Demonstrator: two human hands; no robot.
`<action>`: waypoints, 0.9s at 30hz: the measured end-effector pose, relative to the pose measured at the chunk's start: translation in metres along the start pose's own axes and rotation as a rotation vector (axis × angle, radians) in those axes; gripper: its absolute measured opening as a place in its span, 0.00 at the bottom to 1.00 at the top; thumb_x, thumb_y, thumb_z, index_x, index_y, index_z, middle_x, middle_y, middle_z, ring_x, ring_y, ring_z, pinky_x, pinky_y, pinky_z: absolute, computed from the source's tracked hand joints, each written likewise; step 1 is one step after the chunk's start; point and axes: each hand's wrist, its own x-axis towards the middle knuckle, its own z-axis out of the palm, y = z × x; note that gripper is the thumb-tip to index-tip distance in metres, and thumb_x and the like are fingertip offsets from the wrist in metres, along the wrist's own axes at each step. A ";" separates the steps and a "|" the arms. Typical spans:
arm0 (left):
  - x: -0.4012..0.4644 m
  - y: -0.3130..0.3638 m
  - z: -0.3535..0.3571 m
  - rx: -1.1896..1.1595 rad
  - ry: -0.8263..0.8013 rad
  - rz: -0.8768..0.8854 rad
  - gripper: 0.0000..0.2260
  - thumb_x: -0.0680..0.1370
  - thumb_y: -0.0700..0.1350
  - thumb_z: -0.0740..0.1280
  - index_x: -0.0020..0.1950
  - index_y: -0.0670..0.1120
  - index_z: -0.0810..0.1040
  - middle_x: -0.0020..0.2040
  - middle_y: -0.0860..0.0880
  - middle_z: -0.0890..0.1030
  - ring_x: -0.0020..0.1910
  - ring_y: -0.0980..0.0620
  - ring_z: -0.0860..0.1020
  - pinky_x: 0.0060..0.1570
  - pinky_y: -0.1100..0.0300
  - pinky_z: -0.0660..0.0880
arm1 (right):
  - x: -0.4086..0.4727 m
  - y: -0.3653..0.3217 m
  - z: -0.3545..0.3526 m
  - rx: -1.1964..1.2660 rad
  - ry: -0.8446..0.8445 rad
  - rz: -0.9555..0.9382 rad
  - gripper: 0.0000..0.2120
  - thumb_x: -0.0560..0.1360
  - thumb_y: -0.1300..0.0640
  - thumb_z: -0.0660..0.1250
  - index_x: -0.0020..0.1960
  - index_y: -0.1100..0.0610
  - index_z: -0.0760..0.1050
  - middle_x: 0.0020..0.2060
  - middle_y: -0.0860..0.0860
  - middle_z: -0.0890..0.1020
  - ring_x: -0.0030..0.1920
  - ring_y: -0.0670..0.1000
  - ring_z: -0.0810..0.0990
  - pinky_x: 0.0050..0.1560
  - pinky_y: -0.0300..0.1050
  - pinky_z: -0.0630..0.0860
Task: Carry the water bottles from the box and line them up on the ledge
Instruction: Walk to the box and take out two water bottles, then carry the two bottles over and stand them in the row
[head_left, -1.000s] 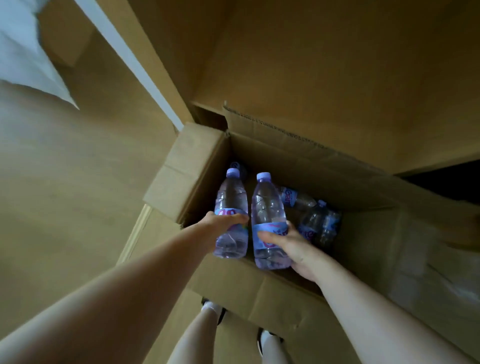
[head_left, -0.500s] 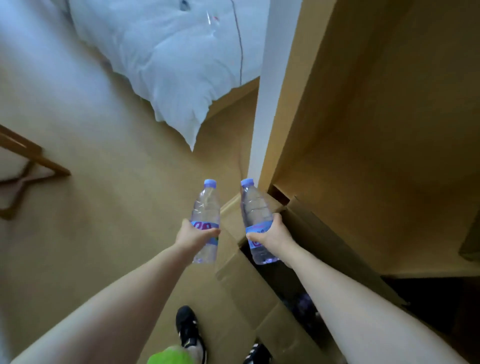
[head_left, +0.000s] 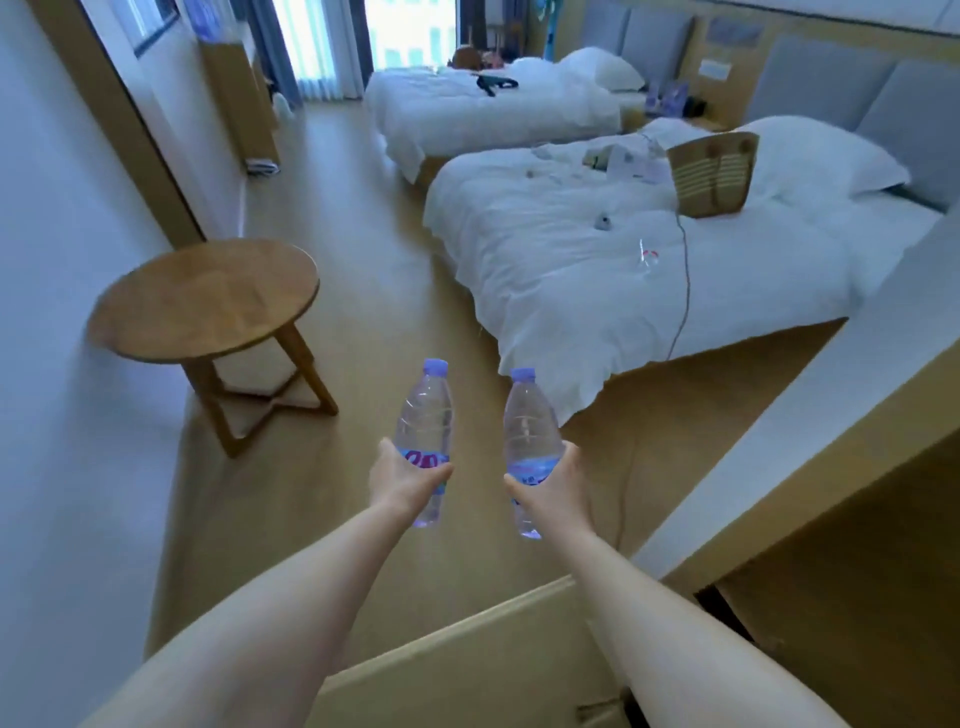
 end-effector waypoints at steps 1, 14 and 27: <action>0.011 0.004 -0.012 -0.022 0.025 0.004 0.25 0.68 0.48 0.77 0.55 0.44 0.65 0.52 0.44 0.77 0.49 0.45 0.77 0.48 0.55 0.74 | 0.008 -0.013 0.010 0.003 0.006 -0.026 0.32 0.67 0.52 0.76 0.64 0.56 0.63 0.55 0.52 0.74 0.52 0.56 0.78 0.53 0.56 0.78; 0.184 0.037 -0.054 -0.051 0.231 0.002 0.26 0.69 0.50 0.77 0.55 0.48 0.63 0.51 0.47 0.76 0.46 0.47 0.77 0.45 0.54 0.76 | 0.179 -0.107 0.103 -0.070 0.003 -0.171 0.39 0.70 0.48 0.74 0.73 0.56 0.58 0.63 0.50 0.72 0.56 0.51 0.74 0.50 0.45 0.72; 0.377 0.137 -0.052 -0.058 0.355 -0.069 0.27 0.68 0.50 0.77 0.55 0.49 0.62 0.52 0.47 0.75 0.49 0.48 0.77 0.44 0.56 0.76 | 0.378 -0.207 0.163 -0.116 -0.136 -0.242 0.41 0.69 0.48 0.75 0.74 0.57 0.58 0.66 0.52 0.71 0.62 0.54 0.74 0.60 0.56 0.75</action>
